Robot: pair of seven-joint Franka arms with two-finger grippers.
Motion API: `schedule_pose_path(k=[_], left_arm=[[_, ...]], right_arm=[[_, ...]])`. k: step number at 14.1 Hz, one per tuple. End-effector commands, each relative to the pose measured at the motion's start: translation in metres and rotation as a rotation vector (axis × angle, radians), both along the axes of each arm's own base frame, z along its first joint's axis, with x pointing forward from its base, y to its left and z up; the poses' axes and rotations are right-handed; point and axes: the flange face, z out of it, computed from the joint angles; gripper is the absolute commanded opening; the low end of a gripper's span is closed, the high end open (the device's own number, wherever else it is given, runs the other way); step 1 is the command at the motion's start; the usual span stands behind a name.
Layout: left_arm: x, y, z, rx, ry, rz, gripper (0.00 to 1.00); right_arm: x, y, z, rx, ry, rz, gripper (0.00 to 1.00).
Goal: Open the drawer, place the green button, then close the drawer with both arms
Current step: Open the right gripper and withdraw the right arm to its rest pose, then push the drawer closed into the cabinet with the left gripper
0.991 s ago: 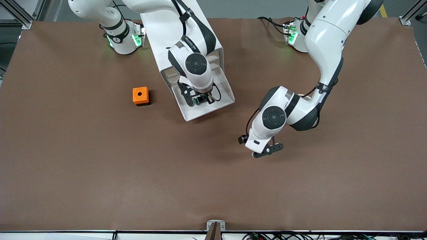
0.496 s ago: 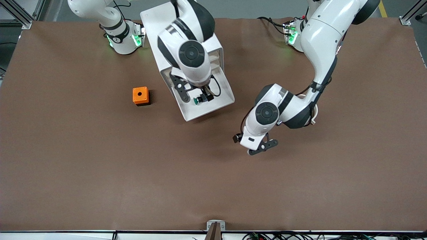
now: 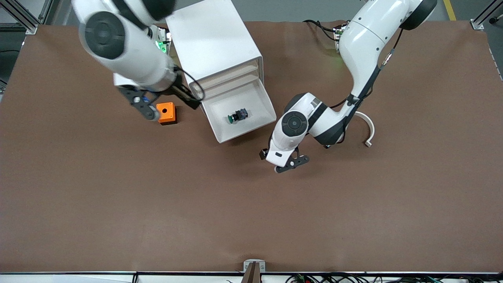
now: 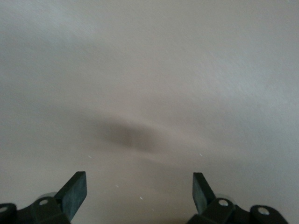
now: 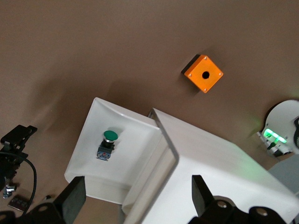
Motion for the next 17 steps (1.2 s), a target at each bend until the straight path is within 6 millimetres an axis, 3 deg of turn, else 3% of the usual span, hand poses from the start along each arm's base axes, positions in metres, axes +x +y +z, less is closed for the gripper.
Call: schedule_pose_path(k=[1, 5, 9, 11, 16, 17], left_arm=[[-0.02, -0.02, -0.009, -0.024, -0.009, -0.014, 1.0], [-0.053, -0.048, -0.015, -0.018, 0.015, -0.035, 1.0], [-0.077, -0.067, -0.016, -0.033, 0.048, -0.056, 1.0], [-0.094, -0.077, -0.017, -0.038, 0.074, -0.032, 1.0], [-0.138, -0.111, -0.012, -0.048, 0.11, -0.008, 1.0], [-0.149, -0.117, -0.013, -0.044, 0.12, -0.007, 1.0]], right_arm=[[-0.005, -0.07, 0.026, 0.031, -0.034, 0.17, 1.0], [-0.001, -0.181, 0.034, 0.054, -0.074, 0.364, 1.0], [0.002, -0.274, 0.041, 0.066, -0.137, 0.531, 1.0], [0.005, -0.299, 0.042, 0.074, -0.161, 0.563, 1.0], [0.01, -0.308, 0.049, 0.032, -0.196, 0.559, 1.0], [0.011, -0.318, 0.051, 0.021, -0.211, 0.543, 1.0]])
